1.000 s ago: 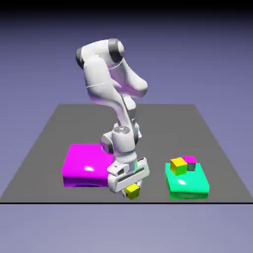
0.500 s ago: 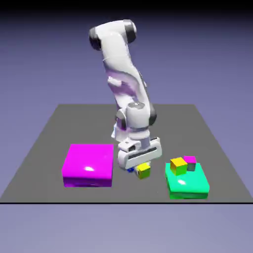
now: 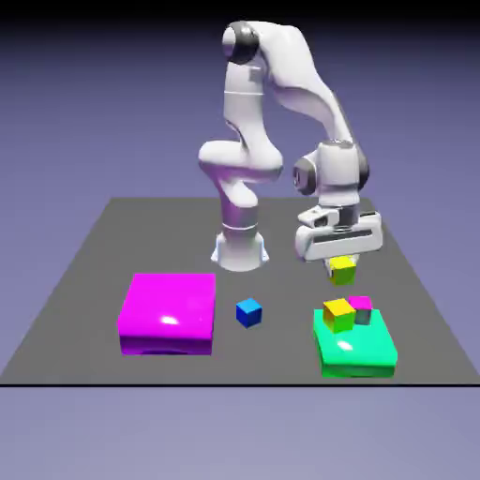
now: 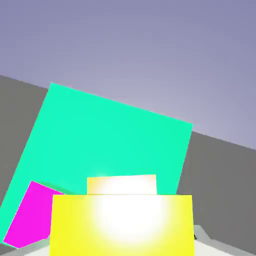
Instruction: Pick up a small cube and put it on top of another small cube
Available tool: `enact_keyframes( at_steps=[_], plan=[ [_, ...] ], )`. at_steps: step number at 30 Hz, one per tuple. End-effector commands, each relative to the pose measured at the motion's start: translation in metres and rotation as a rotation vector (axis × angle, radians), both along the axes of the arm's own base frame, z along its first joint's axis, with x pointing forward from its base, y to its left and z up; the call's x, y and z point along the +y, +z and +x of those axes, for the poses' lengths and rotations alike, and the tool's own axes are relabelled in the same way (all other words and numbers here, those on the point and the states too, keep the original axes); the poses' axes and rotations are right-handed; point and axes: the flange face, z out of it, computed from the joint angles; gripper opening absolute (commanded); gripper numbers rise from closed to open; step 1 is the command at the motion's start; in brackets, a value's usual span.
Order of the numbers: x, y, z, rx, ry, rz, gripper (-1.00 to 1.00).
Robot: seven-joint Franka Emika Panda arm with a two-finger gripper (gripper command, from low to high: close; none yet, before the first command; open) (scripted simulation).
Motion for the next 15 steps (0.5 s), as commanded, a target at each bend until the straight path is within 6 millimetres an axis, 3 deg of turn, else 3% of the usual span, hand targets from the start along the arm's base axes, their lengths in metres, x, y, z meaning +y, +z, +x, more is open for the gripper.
enact_keyframes(
  at_steps=[1,14,15],
  plan=[
    [0.000,-0.003,0.002,-0.001,-0.002,-0.001,-1.00],
    [0.003,-0.065,0.010,0.001,0.002,0.001,-1.00],
    [0.003,-0.065,0.010,0.001,0.002,0.001,1.00]
  ],
)
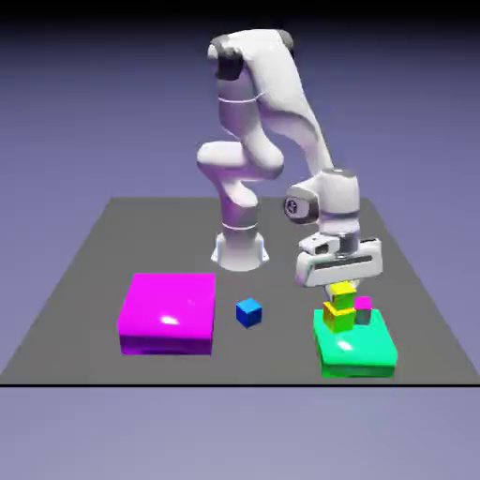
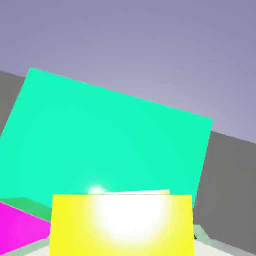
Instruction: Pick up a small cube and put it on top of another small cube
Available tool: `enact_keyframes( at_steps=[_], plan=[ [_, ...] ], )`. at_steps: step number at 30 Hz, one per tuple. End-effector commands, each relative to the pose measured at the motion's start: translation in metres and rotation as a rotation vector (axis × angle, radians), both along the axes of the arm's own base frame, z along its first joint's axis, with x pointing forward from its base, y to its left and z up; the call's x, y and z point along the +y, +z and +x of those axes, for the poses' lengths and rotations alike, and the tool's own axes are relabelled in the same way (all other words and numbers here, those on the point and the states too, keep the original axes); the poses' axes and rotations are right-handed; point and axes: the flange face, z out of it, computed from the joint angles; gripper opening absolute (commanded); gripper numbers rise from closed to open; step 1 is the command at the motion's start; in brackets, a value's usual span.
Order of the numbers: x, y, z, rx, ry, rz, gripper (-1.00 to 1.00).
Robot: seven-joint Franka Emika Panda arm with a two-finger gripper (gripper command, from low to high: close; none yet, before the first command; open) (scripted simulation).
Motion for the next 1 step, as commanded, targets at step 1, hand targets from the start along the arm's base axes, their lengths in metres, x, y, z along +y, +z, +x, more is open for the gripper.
enact_keyframes(
  at_steps=[1],
  plan=[
    [0.0000,0.0000,0.0000,0.000,0.000,0.000,1.00]
  ],
)
